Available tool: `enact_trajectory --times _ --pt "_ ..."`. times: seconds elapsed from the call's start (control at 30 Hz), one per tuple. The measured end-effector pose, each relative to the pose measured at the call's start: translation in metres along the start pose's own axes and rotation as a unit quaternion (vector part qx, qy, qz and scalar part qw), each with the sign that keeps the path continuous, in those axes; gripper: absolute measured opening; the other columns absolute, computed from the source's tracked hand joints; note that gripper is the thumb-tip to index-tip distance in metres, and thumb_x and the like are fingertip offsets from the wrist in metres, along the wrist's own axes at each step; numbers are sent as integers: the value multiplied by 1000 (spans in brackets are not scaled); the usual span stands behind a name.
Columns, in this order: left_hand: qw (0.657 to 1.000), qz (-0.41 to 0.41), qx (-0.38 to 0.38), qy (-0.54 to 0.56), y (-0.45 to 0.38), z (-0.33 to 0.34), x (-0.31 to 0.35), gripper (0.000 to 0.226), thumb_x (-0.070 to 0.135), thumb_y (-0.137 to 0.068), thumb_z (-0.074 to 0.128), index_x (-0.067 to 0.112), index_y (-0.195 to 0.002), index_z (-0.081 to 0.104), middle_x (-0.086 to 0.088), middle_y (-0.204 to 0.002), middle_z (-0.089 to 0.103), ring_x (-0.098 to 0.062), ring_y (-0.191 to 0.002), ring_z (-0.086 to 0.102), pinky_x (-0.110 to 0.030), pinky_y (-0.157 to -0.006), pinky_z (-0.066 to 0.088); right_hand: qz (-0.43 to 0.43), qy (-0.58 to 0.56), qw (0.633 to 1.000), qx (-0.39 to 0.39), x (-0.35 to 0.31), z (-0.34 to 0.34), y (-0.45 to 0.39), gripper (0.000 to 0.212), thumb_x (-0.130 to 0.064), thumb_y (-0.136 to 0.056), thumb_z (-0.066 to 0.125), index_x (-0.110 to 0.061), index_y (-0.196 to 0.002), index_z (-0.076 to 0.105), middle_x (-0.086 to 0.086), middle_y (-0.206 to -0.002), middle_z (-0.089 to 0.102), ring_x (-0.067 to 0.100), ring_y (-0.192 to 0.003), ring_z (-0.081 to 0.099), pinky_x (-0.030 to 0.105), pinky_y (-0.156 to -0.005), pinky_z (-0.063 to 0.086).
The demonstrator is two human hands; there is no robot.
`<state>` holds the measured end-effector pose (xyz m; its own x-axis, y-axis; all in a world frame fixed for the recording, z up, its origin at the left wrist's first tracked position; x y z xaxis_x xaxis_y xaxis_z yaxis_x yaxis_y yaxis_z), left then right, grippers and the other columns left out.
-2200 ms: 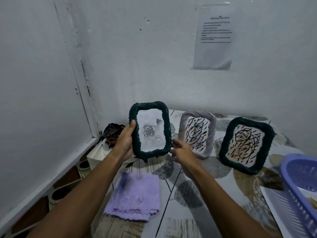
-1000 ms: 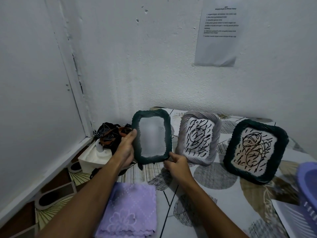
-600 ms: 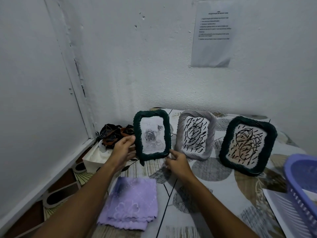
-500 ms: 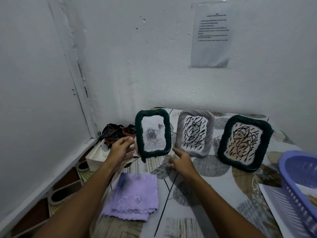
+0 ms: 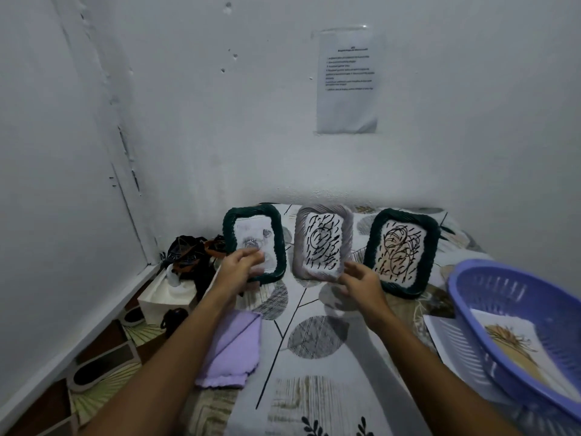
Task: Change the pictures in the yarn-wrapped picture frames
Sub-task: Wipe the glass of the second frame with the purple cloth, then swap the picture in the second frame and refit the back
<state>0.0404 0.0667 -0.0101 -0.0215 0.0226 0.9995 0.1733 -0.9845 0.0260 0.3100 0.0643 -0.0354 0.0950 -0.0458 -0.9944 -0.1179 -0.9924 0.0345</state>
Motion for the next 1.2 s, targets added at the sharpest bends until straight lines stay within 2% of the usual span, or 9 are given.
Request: enact_trajectory --times 0.17,0.3,0.47,0.67,0.77,0.9,1.0,1.13,1.2 --pt "998 38 -4 -59 -28 57 7 29 22 -92 62 10 -118 60 -9 -111 64 -21 -100 61 -34 -86 54 -30 50 998 36 -9 -14 -29 43 -5 -91 57 -4 -134 50 13 -126 60 25 -103 62 38 -88 54" --pt "990 96 -12 -102 -43 91 19 34 18 -96 56 7 -127 50 -2 -114 56 -1 -87 53 -10 -65 48 -49 71 995 40 -17 -4 -52 39 -2 -90 56 -4 -129 51 7 -112 59 20 -95 58 30 -79 51" --pt "986 70 -8 -148 -60 109 9 55 30 -96 55 16 -144 33 -6 -128 50 -22 -116 51 -41 -102 41 -38 88 994 61 -13 4 -70 24 -1 -90 54 -9 -113 53 9 -100 61 23 -88 61 35 -76 56" --pt "990 33 -33 -131 -56 115 1 51 36 -97 50 17 -142 36 -5 -133 53 -24 -118 51 -45 -105 41 -23 79 994 69 -6 -2 -67 21 -1 -90 53 -5 -111 55 3 -91 60 13 -78 57 22 -59 44" --pt "992 26 -54 -107 -43 110 4 38 34 -100 44 14 -132 46 -9 -120 58 -25 -106 57 -47 -96 49 -25 69 995 73 -8 -12 -54 22 0 -92 52 -5 -113 56 9 -100 62 16 -82 58 26 -68 50" --pt "996 10 -84 -44 -10 96 9 26 29 -103 36 13 -107 56 -15 -104 60 -21 -83 60 -40 -79 55 -18 46 996 78 -10 -25 -24 43 -3 -92 54 -6 -135 47 9 -119 59 22 -103 57 40 -90 52" --pt "997 -11 -78 -10 19 81 11 35 30 -104 35 6 -117 56 -12 -107 62 -21 -88 63 -29 -68 54 -12 20 997 70 -15 -32 5 41 1 -91 55 -4 -131 50 5 -106 60 19 -93 58 38 -84 53" --pt "996 -29 -87 -1 56 64 12 36 30 -104 33 4 -114 56 -14 -104 65 -23 -87 64 -32 -69 54 -3 -29 999 21 -21 -33 43 27 9 -89 52 -2 -113 55 16 -105 63 23 -85 63 30 -62 54" --pt "996 -29 -89 0 68 57 13 37 29 -104 35 3 -117 57 -16 -111 64 -27 -97 63 -32 -71 53 11 -58 998 -4 -24 -33 60 18 11 -88 53 0 -102 57 19 -101 64 24 -83 65 31 -62 55"
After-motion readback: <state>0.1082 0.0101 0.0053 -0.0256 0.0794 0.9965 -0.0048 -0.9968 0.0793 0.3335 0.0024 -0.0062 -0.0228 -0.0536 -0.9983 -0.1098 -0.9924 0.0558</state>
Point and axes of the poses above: each hand's wrist, its own y-axis away from the middle knuckle, its own z-axis out of the palm, x = y × z, the point moved 10 cm from there along -y, towards the middle knuckle
